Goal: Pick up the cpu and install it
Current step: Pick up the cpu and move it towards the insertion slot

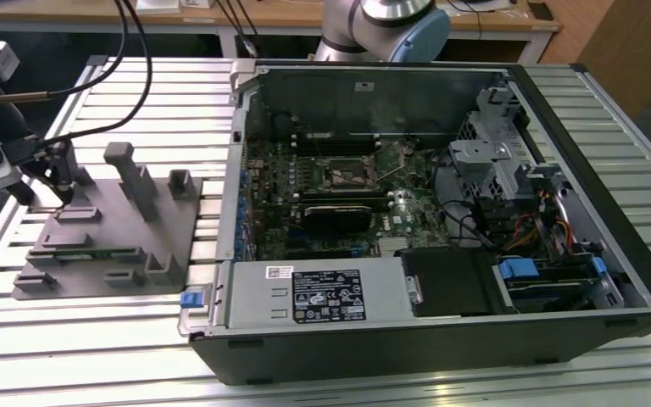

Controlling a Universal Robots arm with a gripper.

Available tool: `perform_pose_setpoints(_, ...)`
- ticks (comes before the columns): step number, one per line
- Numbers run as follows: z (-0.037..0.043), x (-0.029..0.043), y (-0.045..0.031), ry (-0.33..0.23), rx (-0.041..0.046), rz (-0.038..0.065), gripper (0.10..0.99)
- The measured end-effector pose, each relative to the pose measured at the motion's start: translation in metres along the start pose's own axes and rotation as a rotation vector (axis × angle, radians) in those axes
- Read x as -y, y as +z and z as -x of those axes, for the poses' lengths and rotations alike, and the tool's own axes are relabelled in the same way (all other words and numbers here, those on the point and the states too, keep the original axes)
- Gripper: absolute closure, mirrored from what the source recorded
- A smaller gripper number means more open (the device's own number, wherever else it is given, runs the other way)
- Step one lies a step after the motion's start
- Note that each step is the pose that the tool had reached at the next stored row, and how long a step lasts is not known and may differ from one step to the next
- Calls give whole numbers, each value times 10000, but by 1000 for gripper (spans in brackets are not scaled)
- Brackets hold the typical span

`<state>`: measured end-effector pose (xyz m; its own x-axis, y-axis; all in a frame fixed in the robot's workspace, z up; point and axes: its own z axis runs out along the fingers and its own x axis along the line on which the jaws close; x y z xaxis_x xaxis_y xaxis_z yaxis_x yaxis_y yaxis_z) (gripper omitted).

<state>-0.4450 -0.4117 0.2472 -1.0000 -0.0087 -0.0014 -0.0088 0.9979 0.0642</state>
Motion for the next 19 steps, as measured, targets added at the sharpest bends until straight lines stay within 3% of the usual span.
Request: perform_pose_setpoints(19, 0, -13, -85, 0, -1, 0, 557)
